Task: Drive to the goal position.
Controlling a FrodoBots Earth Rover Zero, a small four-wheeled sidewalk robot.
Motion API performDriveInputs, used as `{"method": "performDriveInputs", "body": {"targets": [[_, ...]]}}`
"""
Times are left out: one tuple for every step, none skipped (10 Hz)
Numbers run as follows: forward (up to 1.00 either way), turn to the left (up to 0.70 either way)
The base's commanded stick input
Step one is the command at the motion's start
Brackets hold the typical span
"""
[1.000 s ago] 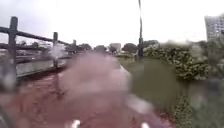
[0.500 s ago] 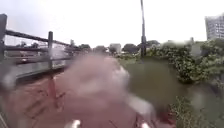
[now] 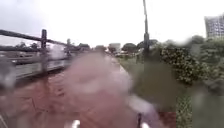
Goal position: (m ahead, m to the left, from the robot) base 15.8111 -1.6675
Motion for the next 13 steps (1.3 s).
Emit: {"method": "performDriveInputs", "body": {"targets": [[0.7,0.0],[0.7,0.0],[0.7,0.0],[0.7,0.0],[0.7,0.0],[0.7,0.0],[0.7,0.0],[0.7,0.0],[0.7,0.0],[0.7,0.05],[0.7,0.15],[0.7,0.25],[0.7,0.2]]}}
